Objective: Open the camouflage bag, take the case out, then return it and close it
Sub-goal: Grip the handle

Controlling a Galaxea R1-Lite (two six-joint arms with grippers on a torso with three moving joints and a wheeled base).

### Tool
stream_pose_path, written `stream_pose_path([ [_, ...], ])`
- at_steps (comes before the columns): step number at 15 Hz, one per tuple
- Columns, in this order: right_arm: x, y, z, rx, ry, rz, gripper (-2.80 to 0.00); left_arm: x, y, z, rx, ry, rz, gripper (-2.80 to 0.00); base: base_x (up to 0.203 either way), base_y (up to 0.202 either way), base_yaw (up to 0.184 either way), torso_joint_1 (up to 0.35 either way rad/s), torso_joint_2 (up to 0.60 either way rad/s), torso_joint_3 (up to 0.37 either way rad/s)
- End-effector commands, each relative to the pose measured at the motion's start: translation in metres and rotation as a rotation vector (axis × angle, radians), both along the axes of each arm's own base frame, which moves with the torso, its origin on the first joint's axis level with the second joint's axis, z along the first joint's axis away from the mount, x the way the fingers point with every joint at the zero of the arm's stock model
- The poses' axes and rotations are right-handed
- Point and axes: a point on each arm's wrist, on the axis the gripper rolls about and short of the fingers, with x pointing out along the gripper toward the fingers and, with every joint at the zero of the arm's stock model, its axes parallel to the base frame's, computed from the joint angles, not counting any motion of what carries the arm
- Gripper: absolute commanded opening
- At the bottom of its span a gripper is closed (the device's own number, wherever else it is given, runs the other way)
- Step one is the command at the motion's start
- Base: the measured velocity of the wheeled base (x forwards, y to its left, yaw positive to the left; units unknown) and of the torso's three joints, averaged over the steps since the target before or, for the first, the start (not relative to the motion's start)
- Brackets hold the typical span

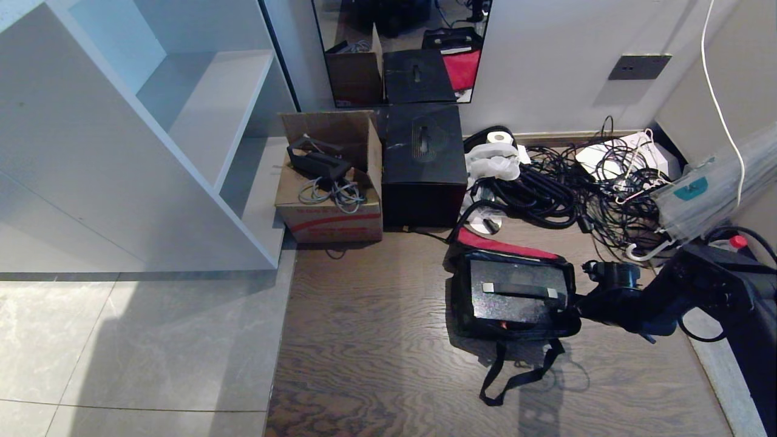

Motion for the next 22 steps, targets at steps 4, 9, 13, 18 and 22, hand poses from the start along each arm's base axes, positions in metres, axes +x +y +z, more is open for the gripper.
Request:
stream_pose_path([
  [4, 0.0, 0.0, 0.008, -0.01, 0.027, 0.015, -2.8, 0.0, 0.0, 0.0, 0.0, 0.0, 0.001, -2.8, 0.0, 0.0, 0.0, 0.0, 0.0, 0.0],
  [9, -0.004, 0.001, 0.043, -0.005, -0.003, 0.013, -2.8, 0.0, 0.0, 0.0, 0.0, 0.0, 0.001, -2.8, 0.0, 0.0, 0.0, 0.0, 0.0, 0.0],
  [13, -0.019, 0.002, 0.094, 0.095, -0.097, 0.139, -2.8, 0.0, 0.0, 0.0, -0.002, 0.0, 0.001, -2.8, 0.0, 0.0, 0.0, 0.0, 0.0, 0.0],
  [18, -0.045, 0.012, 0.133, 0.217, -0.215, 0.319, -2.8, 0.0, 0.0, 0.0, 0.0, 0.0, 0.001, -2.8, 0.0, 0.0, 0.0, 0.0, 0.0, 0.0],
  [22, -0.051, 0.015, 0.154, 0.299, -0.257, 0.326, -2.8, 0.0, 0.0, 0.0, 0.0, 0.0, 0.001, -2.8, 0.0, 0.0, 0.0, 0.0, 0.0, 0.0],
])
